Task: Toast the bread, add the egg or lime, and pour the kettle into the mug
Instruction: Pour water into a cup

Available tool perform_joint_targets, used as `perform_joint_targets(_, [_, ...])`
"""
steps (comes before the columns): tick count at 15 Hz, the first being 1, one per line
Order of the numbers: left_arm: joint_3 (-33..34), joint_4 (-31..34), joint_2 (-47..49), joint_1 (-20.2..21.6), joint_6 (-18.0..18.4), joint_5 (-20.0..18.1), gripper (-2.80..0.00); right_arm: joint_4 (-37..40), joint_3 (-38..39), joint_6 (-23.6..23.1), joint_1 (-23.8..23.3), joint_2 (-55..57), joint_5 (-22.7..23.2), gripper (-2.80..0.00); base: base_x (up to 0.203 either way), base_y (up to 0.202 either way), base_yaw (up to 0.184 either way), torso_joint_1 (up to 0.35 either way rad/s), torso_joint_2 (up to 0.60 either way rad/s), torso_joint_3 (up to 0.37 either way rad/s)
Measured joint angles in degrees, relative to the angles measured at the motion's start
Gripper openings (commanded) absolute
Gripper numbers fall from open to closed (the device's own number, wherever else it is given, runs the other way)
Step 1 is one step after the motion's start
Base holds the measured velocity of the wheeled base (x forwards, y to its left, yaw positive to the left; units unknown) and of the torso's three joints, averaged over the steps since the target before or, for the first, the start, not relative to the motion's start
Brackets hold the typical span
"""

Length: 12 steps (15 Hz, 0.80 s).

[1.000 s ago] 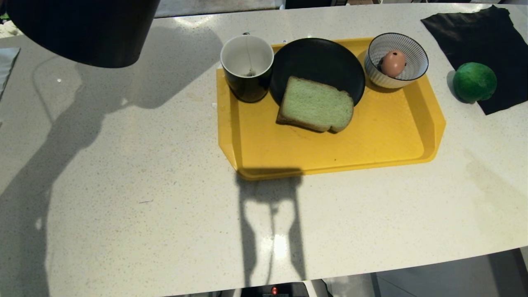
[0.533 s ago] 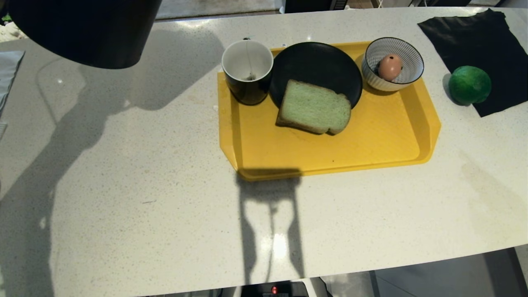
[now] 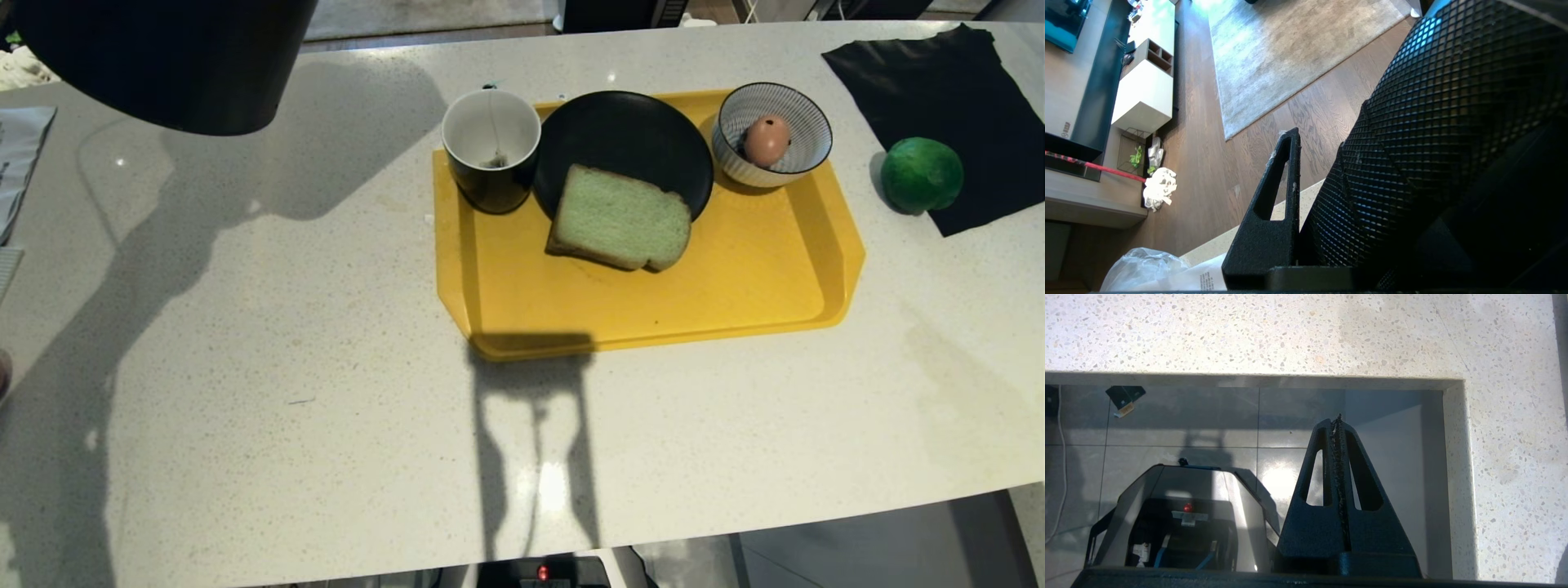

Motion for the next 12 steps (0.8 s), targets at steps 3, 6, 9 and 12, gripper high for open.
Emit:
perform_joint_targets(3, [0.00, 0.03, -0.06, -0.07, 0.00, 0.01, -2.80, 0.01, 0.00, 0.00, 0.00, 0.00, 0.00, -2.80, 0.000, 0.000, 0.000, 0.075, -0.13, -0.060])
perform_joint_targets(6, [0.00, -0.04, -0.14, 0.00, -0.01, 0.08, -2.80, 0.01, 0.00, 0.04, 0.00, 0.00, -0.03, -2.80, 0.000, 0.000, 0.000, 0.069, -0.12, -0.059])
perform_joint_targets(9, [-0.01, 0.02, -0.17, -0.06, 0.01, 0.08, -2.80, -0.02, 0.00, 0.04, 0.00, 0.00, -0.18, -2.80, 0.000, 0.000, 0.000, 0.074, -0.13, -0.062])
perform_joint_targets(12, [-0.01, 0.04, -0.26, -0.05, 0.00, 0.12, -2.80, -0.06, 0.00, 0.12, 0.00, 0.00, -0.22, -2.80, 0.000, 0.000, 0.000, 0.069, -0.12, -0.057])
